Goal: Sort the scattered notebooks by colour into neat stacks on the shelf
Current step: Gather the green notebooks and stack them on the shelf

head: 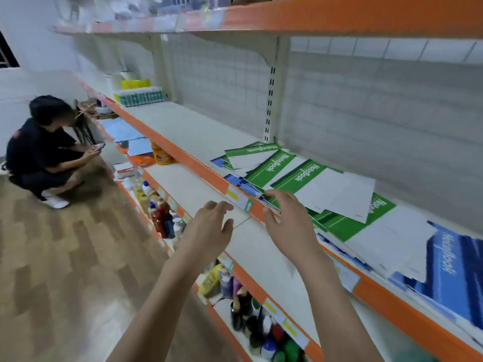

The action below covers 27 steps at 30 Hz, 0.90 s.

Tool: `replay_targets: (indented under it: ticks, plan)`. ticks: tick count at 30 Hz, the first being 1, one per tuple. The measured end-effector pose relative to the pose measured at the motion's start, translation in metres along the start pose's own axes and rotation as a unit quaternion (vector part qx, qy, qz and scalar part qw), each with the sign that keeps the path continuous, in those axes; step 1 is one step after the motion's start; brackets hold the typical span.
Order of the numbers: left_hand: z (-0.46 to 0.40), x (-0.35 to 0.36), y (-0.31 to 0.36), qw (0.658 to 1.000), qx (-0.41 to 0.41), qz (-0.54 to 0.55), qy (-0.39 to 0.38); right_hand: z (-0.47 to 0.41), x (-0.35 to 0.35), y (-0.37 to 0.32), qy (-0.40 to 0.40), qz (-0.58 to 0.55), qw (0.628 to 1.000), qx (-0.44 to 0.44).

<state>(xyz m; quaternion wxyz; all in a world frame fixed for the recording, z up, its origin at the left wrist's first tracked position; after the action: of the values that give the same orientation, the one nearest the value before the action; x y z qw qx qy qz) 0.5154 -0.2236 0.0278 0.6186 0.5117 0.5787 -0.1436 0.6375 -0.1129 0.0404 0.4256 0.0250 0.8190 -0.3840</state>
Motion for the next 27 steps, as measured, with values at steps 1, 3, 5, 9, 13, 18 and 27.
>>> replay_targets:
  ticks: [1,3,5,9,13,18,27]
  plan:
    - [-0.007,0.001,0.0,1.0,0.009,0.002,-0.005,-0.004,0.0,0.003,0.008,0.006,1.0,0.011]
    - [-0.023,0.004,0.0,0.999,0.026,0.007,-0.017,-0.011,0.0,0.007,0.022,0.013,0.999,0.027]
    - [-0.038,0.008,0.0,0.999,0.044,0.013,-0.028,-0.018,-0.001,0.012,0.038,0.017,0.998,0.039]
    - [-0.071,0.016,0.006,0.995,0.086,0.033,-0.038,-0.036,-0.005,0.024,0.069,0.029,0.995,0.068]
    - [-0.112,0.027,0.021,0.988,0.141,0.051,-0.048,-0.058,-0.011,0.039,0.102,0.05,0.989,0.096]
    - [-0.164,0.049,0.05,0.972,0.213,0.039,-0.087,-0.077,-0.019,0.066,0.116,0.085,0.977,0.158]
    - [-0.218,0.089,0.084,0.962,0.24,-0.004,-0.129,-0.084,-0.039,0.107,0.133,0.131,0.949,0.254]
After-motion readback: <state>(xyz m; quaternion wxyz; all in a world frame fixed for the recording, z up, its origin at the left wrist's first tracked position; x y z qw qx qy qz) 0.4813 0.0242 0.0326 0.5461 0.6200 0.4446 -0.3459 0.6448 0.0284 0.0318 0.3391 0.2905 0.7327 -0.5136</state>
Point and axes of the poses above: each hand's wrist, its own z-axis away from the middle knuckle, its own x-axis out of the palm, y = z × x, the point moved 4 cm from there along -z, towards the middle knuckle, and after that the axes turned 1 degree about -y, right-handed, at the moved point
